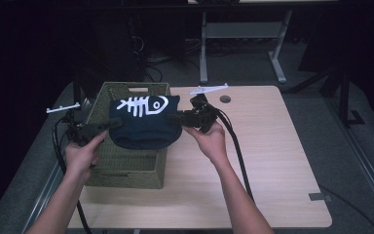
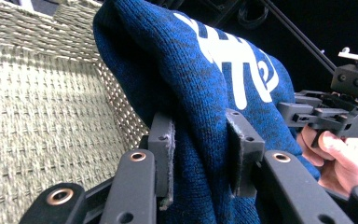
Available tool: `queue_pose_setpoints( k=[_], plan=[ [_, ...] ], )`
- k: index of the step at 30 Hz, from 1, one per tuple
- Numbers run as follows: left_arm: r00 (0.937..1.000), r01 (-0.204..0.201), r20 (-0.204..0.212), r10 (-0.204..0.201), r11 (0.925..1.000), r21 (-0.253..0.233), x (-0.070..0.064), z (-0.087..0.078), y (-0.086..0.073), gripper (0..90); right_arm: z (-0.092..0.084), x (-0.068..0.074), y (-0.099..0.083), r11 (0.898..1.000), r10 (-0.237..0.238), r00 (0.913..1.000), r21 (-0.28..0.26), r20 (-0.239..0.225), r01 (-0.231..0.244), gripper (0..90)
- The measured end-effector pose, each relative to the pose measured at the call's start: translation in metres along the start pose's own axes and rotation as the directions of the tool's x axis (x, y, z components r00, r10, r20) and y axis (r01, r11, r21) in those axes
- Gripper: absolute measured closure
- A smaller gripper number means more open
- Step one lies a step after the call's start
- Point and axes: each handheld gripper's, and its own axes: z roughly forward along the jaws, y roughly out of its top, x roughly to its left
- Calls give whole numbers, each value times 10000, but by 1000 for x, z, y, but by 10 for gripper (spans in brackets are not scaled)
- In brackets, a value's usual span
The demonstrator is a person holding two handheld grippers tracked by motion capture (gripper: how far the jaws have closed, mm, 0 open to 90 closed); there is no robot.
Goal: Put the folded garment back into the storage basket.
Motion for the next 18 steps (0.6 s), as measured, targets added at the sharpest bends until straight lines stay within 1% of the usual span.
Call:
queue_pose_setpoints(
  k=[1, 4, 7, 8, 10, 13, 18],
  plan=[
    [10000, 64, 1, -64, 10000, -13, 2, -2, 0, 673, 2, 1, 0, 10000, -64, 10000, -18, 10, 64, 708],
    [9999, 130, -10, -130, 9999, -40, 4, -5, 0, 673, 6, 2, 1, 10000, -18, 10000, -18, -38, 18, 708],
    [9999, 97, -88, -97, 9999, -50, 5, -7, 1, 673, 8, 2, 1, 10000, -23, 10000, -63, -57, 23, 708],
    [9998, 156, -113, -157, 9999, -69, 7, -8, 1, 673, 9, 2, 1, 10000, 5, 10000, -61, -76, -5, 708],
    [9998, 146, -140, -147, 9999, -31, 9, -8, 2, 673, 13, 3, 1, 10000, 24, 10000, -24, -87, -25, 708],
    [9994, 229, -270, -230, 9997, -20, 12, -10, 2, 672, 17, 4, 1, 10000, -30, 10000, 43, -61, 30, 708],
    [9990, 237, -370, -238, 9997, -37, 15, -13, 4, 672, 24, 4, 1, 10000, 13, 9999, 40, -110, -12, 708]
  ],
)
